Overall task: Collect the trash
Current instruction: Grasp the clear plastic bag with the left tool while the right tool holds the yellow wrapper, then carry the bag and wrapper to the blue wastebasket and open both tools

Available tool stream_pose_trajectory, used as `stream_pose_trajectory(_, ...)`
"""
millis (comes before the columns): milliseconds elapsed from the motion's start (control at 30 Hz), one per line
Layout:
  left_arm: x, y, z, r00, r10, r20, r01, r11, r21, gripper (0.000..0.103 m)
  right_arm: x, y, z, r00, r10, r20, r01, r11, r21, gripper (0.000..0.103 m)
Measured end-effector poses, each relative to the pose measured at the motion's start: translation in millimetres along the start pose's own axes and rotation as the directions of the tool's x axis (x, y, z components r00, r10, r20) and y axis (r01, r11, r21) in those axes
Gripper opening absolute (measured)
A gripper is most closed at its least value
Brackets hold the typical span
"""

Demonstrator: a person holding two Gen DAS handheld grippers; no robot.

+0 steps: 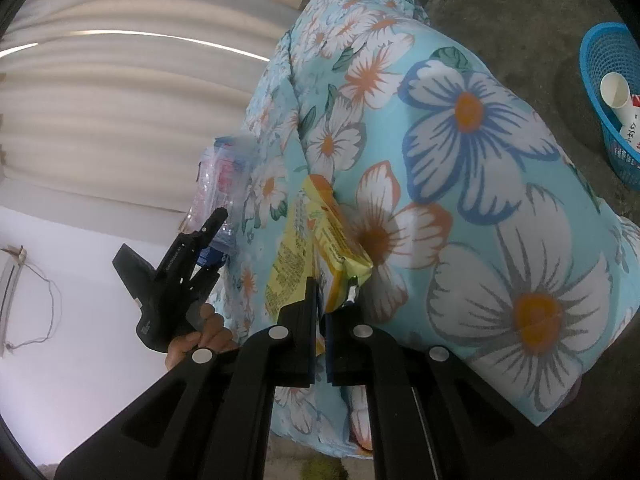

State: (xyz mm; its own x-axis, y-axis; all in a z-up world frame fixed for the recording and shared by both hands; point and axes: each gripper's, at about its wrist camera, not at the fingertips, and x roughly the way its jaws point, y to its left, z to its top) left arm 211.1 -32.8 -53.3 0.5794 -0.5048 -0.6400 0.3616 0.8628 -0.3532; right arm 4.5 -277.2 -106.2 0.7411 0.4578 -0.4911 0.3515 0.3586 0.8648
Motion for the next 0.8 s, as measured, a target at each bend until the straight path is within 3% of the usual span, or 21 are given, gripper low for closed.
stream_pose_trajectory(133,-6.4,-2.5,0.5,1.000,-0.018,0.017,0.018,1.000,0.002,0.014,0.1,-0.2,0.1,1.000,0.003,0.001,-0.003,1.000,0.003,0.004)
stream_pose_trajectory(233,-15.3,-7.0,-0.3,0.999,-0.041,0.033,0.041,0.999,0.024,0.005,-0.5,-0.3,0.6,1.000,0.011,0.002,-0.011,1.000,0.008,0.004)
stream_pose_trajectory(800,-85.9,-43.7,-19.2,0.990,-0.131,0.055,0.120,0.977,0.176,0.001,-31.7,18.1,3.7,0.996,0.046,0.077,-0.043,0.998,-0.036,0.003)
